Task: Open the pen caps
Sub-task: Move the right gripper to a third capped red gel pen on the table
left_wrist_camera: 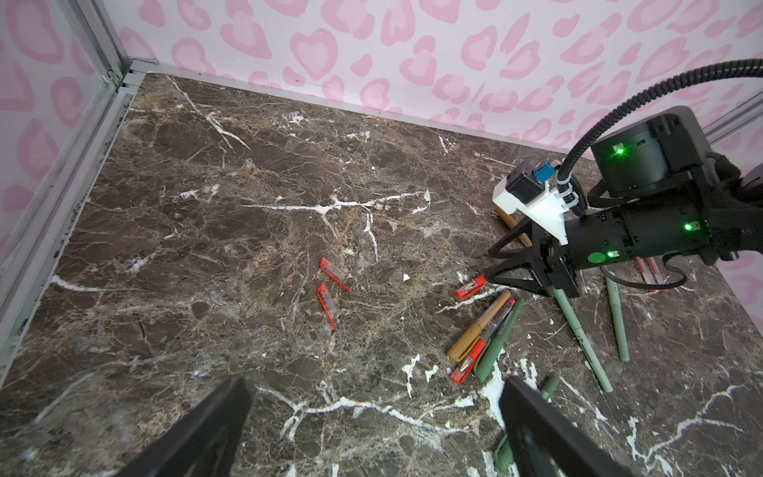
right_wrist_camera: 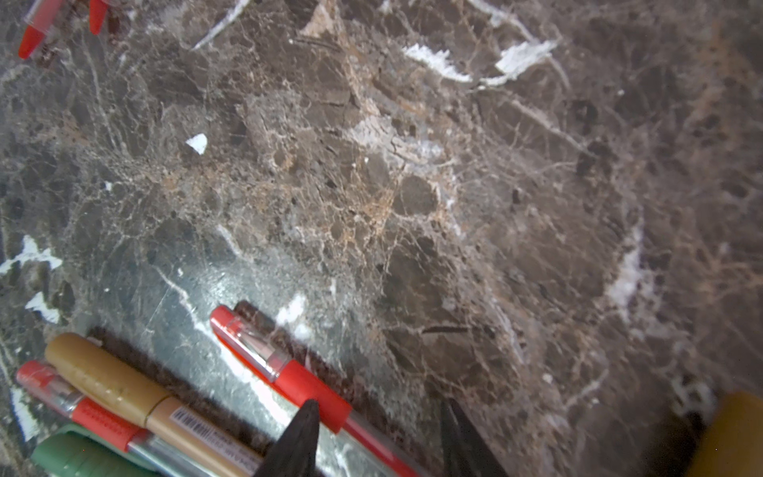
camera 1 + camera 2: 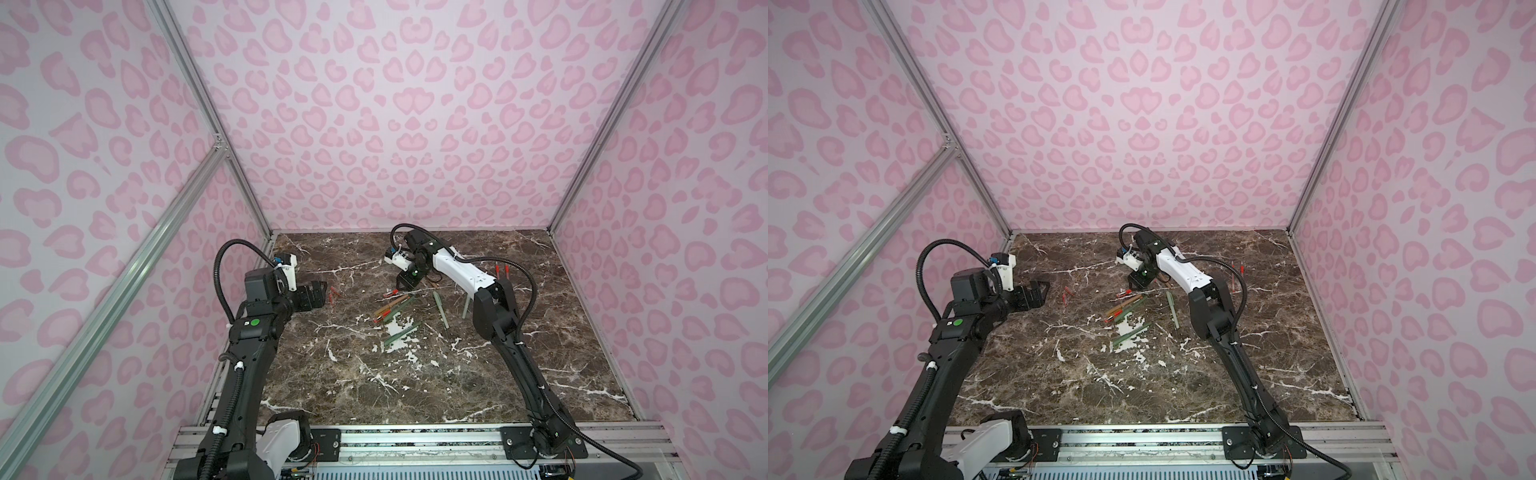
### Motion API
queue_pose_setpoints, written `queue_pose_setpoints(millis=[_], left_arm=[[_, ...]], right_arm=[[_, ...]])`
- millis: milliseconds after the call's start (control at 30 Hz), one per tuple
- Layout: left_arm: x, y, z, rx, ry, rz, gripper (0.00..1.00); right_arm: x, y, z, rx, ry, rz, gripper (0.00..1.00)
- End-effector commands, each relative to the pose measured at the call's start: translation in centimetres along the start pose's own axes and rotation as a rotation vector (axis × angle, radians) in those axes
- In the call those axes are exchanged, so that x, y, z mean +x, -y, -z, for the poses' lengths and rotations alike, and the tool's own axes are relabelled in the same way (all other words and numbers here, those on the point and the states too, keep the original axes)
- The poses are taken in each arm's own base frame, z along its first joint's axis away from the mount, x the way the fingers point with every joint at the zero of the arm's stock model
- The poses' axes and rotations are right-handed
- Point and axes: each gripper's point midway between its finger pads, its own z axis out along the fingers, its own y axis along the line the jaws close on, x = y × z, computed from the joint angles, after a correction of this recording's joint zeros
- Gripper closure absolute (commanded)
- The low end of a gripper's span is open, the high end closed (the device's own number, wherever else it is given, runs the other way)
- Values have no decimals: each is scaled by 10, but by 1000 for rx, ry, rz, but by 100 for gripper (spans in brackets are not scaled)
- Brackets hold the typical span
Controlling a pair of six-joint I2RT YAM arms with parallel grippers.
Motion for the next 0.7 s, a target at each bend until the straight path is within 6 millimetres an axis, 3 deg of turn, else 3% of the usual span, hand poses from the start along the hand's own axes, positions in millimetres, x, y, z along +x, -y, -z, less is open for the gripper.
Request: queue_pose_setpoints(millis=[0, 100, 167, 400, 667], left_arm=[[-6, 0, 1, 1, 19, -10, 2], [-7, 3, 2, 12, 25, -11, 2], [-5, 1, 0, 11, 28, -13, 2], [-6, 2, 2, 11, 31, -15, 2], [-6, 2, 1, 14, 32, -12, 2]], right_arm=[[24, 0, -5, -3, -85, -9, 48], [22, -9, 6, -51, -62, 30, 46], [20, 2, 11, -13, -59, 11, 48], [31, 9, 7, 23, -99, 15, 51], [44, 6, 18, -12, -113, -6, 49]])
